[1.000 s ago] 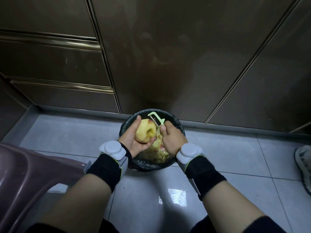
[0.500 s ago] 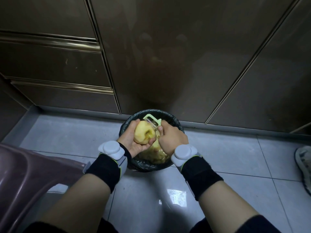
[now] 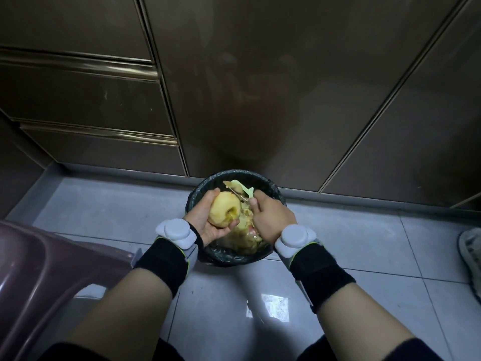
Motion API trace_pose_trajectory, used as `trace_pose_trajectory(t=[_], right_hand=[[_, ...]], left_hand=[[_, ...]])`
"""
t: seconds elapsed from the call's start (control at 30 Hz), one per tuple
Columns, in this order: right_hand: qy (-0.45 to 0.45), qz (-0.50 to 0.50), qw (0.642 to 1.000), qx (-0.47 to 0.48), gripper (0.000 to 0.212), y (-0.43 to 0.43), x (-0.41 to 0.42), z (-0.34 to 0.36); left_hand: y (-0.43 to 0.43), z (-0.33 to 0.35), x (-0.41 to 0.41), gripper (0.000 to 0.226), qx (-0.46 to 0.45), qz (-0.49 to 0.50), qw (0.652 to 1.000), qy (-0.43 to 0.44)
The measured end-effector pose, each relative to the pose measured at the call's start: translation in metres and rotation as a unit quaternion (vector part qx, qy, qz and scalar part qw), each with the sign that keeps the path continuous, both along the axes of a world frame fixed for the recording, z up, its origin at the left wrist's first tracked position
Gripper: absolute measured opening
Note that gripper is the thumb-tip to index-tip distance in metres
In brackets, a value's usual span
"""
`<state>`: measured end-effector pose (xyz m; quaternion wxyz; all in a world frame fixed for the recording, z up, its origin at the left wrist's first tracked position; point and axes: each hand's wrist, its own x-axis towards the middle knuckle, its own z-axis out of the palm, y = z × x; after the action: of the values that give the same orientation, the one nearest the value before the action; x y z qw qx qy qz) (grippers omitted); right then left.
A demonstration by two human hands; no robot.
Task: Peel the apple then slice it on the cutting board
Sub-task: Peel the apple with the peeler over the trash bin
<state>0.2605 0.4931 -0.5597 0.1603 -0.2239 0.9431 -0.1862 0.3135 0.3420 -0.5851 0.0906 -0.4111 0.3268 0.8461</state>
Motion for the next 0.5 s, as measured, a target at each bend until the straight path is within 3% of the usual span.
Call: trace_pose_trajectory(t=[0.13, 0.23, 0.4, 0.5], right_hand=[[-0.002, 0.028, 1.000, -0.010, 0.021, -0.004, 0.003, 0.002], [-0.017, 0.006, 1.000, 0.011, 0.020, -0.006, 0.000, -0.002], [-0.138, 0.003, 0.977, 0.162, 0.030, 0.002, -0.005, -0.024], [-0.119, -0.034, 0.985, 0.122, 0.025, 0.004, -0.009, -0.019]], left_hand=[[0.002, 0.002, -0.001, 0.034, -0.008, -0.017, 1.000, 0.004], [0.001, 0.003, 0.000, 0.039, -0.001, -0.031, 0.999, 0.013], [0.000, 0.004, 0.003, 0.049, 0.025, -0.033, 0.999, 0.018], [-0.003, 0.002, 0.005, 0.053, 0.039, -0.034, 0.998, 0.026]])
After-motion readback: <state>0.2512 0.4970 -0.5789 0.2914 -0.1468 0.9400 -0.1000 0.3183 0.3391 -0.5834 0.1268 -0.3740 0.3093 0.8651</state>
